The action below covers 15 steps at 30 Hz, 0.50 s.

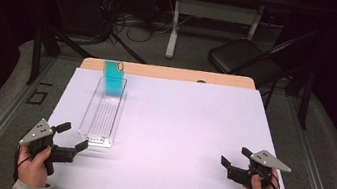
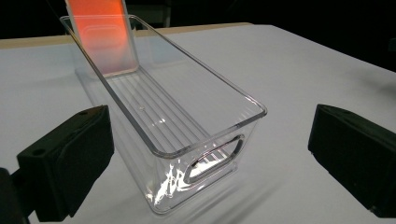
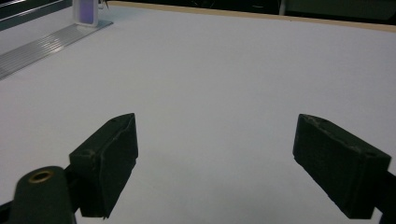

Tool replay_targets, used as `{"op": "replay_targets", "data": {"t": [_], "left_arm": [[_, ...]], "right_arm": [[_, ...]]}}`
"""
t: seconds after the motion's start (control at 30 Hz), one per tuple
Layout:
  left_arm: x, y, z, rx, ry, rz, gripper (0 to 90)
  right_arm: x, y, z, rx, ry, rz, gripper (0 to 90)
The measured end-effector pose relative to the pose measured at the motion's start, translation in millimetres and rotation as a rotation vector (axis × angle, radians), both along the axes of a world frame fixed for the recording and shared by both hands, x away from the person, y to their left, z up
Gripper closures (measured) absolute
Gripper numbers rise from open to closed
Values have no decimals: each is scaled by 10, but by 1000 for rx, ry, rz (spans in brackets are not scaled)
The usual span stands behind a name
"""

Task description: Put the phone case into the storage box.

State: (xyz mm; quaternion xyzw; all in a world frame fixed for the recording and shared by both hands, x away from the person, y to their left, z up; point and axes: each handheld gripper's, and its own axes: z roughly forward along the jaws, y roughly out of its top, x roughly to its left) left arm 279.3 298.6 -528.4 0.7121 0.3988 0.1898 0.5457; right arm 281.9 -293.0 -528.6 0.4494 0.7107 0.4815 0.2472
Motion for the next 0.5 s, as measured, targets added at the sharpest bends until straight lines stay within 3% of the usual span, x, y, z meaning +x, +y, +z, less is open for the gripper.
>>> {"op": "replay_targets", "data": {"t": [0.5], "left_arm": [[1, 19, 0, -4, -2, 7, 4]], "right_arm": [[3, 1, -2, -1, -2, -4, 137]]}}
